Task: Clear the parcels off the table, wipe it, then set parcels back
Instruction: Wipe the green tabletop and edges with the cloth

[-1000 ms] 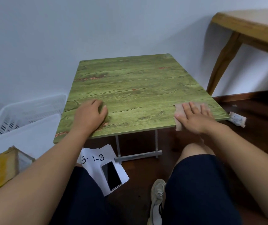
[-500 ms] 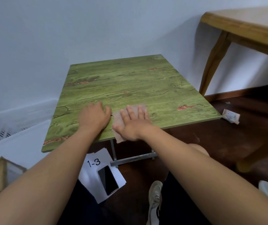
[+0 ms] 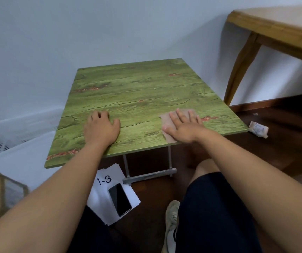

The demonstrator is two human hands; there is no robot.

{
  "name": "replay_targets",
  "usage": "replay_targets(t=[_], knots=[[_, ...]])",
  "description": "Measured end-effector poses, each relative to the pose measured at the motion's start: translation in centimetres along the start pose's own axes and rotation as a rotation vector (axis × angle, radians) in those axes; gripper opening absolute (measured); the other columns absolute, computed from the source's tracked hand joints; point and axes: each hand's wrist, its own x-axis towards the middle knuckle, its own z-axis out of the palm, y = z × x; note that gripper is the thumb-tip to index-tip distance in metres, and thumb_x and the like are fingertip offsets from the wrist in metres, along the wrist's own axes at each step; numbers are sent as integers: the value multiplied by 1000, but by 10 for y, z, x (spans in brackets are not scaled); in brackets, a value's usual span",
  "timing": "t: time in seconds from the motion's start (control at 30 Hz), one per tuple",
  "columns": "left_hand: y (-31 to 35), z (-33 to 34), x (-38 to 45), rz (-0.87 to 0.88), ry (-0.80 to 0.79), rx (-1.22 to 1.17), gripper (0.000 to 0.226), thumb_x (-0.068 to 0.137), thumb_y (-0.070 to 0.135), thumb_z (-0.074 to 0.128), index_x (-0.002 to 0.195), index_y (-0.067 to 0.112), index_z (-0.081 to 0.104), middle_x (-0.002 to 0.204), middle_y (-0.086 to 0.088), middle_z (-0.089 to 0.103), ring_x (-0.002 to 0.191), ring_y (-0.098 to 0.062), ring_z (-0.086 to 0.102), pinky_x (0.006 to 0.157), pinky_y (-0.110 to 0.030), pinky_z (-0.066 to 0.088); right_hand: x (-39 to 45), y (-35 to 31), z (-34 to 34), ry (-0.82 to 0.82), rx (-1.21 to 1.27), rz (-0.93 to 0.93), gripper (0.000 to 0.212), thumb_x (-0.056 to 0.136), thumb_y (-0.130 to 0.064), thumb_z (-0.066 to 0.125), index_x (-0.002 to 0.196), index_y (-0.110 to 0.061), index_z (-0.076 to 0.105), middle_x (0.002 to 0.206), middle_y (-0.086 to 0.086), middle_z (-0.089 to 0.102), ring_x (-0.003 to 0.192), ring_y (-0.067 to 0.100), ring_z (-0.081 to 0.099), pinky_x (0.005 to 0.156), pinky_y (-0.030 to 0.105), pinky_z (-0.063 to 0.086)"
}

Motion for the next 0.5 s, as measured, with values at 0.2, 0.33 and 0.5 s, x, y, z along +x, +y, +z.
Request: replay_targets(t=[0.2,0.33,0.5], knots=[[1,-1,-1,1,1,1,55,94,45,37,138,13,47,139,-16,44,129,-34,39,105,-46,31,-9,56,-6,16,48,125,77,93,-74,13,155,-36,-11,162,-9,-23,149,32,-20,119,49,-12],[1,-2,-2,7,-3,6,56,95,45,37,139,12,46,139,-17,43,128,-35,39,105,-46,32,-16,88,-7,23,69,198,77,93,-75,14,155,-37,-11,162,-8,-21,149,30,-19,119,48,-11],[3,-2,-3,4,-18,26,57,95,45,35,139,11,45,140,-17,43,128,-35,39,104,-46,33,-24,115,-9,43,67,261,79,92,-75,13,156,-34,-9,163,-6,-20,150,29,-17,120,48,-9]])
